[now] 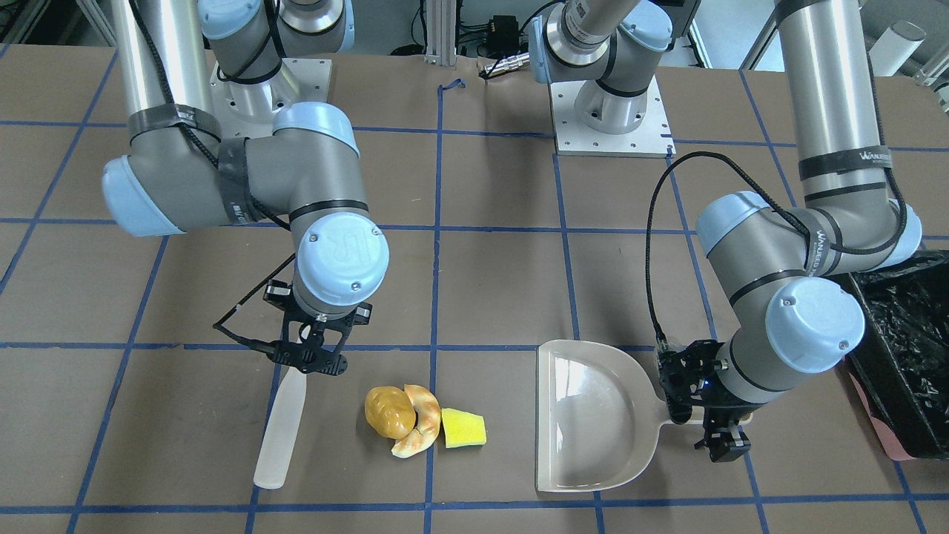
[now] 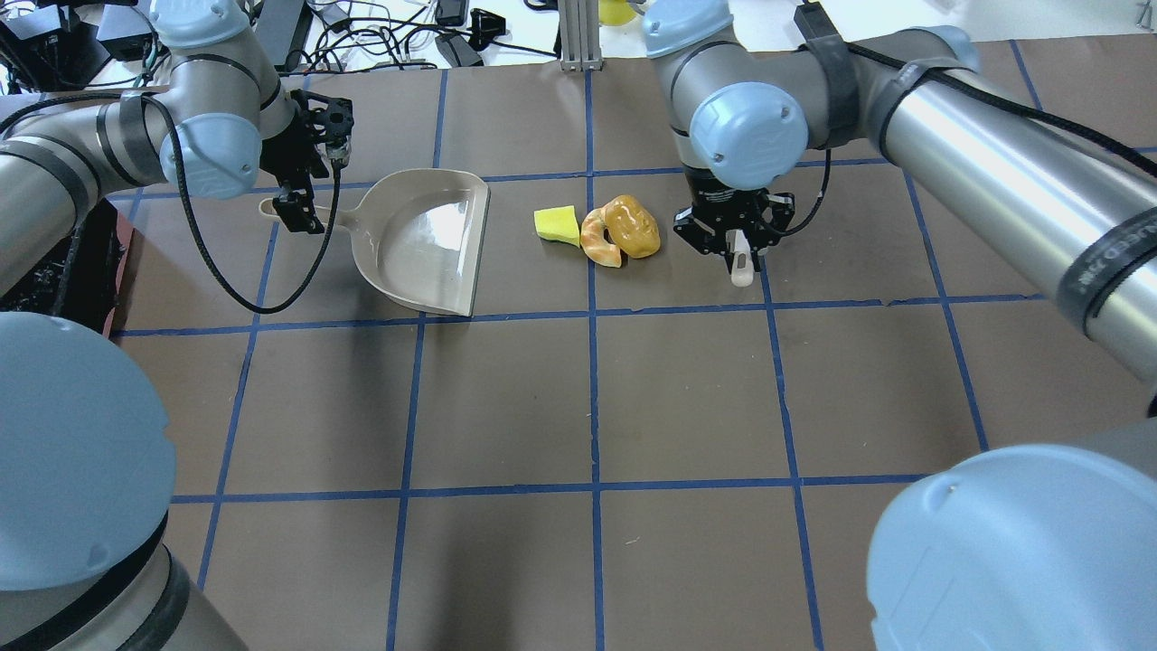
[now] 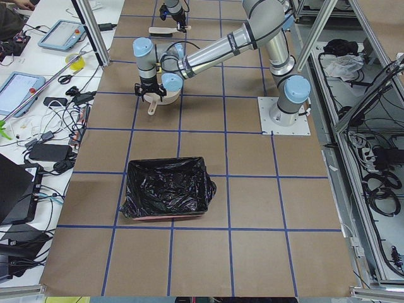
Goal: Sweep and dump trash into bin
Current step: 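Carry the brush with the right gripper to behind the yellow trash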
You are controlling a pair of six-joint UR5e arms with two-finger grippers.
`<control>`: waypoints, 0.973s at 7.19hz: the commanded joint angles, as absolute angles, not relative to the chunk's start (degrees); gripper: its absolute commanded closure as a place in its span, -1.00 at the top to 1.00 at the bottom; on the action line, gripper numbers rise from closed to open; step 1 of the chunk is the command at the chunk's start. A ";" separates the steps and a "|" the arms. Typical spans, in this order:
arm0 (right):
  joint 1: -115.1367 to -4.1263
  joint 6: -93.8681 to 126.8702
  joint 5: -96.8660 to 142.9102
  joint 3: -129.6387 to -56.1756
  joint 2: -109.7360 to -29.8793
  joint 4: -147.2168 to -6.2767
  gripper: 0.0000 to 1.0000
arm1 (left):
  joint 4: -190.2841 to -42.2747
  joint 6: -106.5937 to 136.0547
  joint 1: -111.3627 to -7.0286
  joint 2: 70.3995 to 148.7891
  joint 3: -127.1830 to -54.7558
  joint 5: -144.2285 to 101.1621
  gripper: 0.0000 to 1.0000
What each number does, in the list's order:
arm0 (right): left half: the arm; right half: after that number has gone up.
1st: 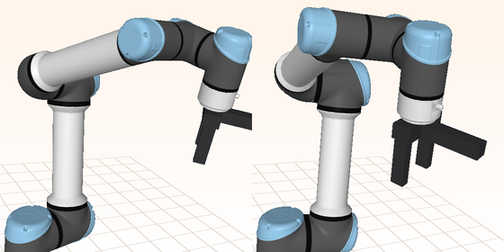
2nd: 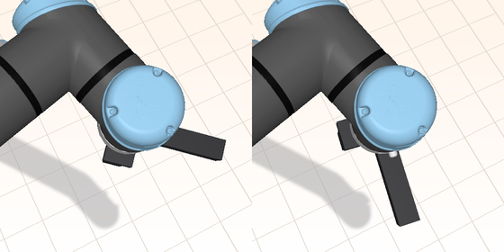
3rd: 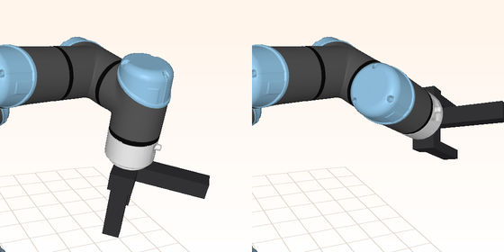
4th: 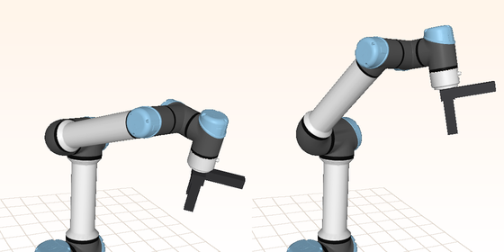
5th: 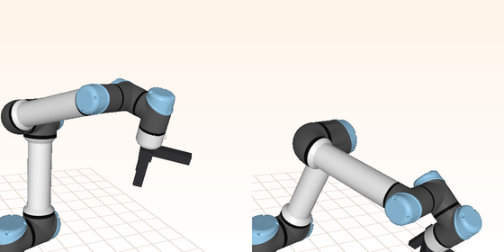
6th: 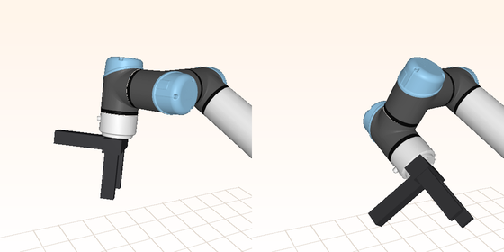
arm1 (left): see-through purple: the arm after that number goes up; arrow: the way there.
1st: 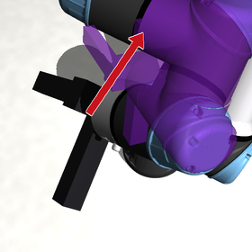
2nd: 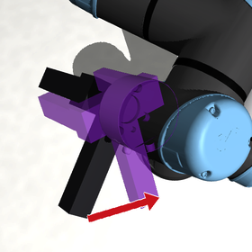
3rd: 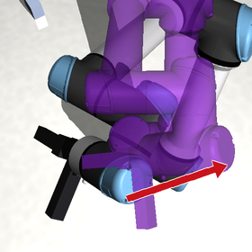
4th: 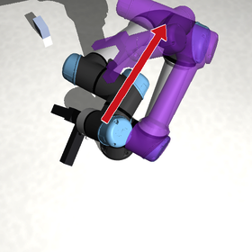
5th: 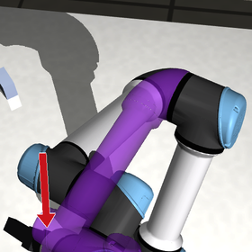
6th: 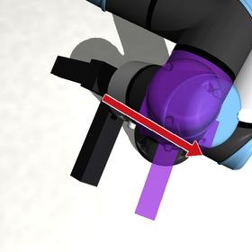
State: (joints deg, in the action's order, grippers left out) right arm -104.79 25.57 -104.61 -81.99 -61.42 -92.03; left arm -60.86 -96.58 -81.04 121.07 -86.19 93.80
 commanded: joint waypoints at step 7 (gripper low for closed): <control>-107.93 26.98 -103.18 -82.00 -60.65 -92.46 -1.00 | -60.65 -96.94 -81.82 123.48 -86.13 98.69 0.09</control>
